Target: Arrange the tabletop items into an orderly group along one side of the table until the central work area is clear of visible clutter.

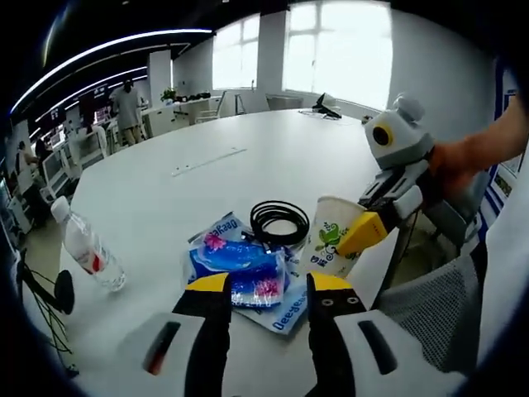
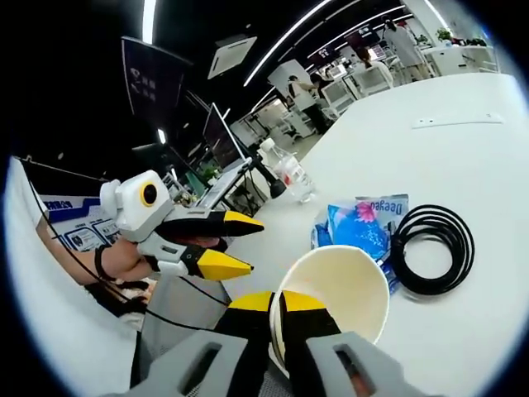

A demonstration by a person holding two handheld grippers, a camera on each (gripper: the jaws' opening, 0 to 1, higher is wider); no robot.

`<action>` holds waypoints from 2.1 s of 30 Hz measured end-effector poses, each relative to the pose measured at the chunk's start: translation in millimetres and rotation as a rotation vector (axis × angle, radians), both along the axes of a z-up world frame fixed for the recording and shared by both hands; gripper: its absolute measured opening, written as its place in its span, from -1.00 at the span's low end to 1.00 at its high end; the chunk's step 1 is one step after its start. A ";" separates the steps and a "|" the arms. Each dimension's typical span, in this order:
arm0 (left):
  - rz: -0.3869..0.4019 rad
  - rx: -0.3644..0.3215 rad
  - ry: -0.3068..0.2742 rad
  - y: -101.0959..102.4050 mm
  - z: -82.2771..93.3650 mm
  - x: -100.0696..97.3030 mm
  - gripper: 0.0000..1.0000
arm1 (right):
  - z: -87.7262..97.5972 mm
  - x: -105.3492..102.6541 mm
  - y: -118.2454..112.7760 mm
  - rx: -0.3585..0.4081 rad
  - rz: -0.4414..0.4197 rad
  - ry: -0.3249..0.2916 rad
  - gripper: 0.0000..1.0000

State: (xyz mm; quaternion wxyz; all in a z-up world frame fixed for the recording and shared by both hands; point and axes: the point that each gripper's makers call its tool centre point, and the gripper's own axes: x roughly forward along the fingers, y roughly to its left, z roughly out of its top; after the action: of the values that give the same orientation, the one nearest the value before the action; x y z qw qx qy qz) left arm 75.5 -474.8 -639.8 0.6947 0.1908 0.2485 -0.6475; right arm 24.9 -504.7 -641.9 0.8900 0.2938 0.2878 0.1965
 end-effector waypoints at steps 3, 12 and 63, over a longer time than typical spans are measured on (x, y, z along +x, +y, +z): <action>0.017 -0.001 0.002 3.5 0.7 4.2 -0.30 | -0.3 1.0 -0.7 0.000 0.001 0.000 -1.00; 0.089 -0.023 0.005 18.7 9.7 25.4 -0.26 | 4.9 7.7 -4.4 -0.012 0.005 -0.004 -1.00; 0.326 -0.048 0.043 132.3 21.0 97.1 0.12 | -0.8 148.6 16.1 -0.410 0.408 -0.003 -1.00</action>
State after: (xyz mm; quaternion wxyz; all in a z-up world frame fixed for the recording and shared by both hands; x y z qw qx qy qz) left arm 172.5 -342.5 -618.7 0.7895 0.1171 0.2753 -0.5359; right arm 173.5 -488.6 -642.7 0.8733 0.0434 0.3734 0.3098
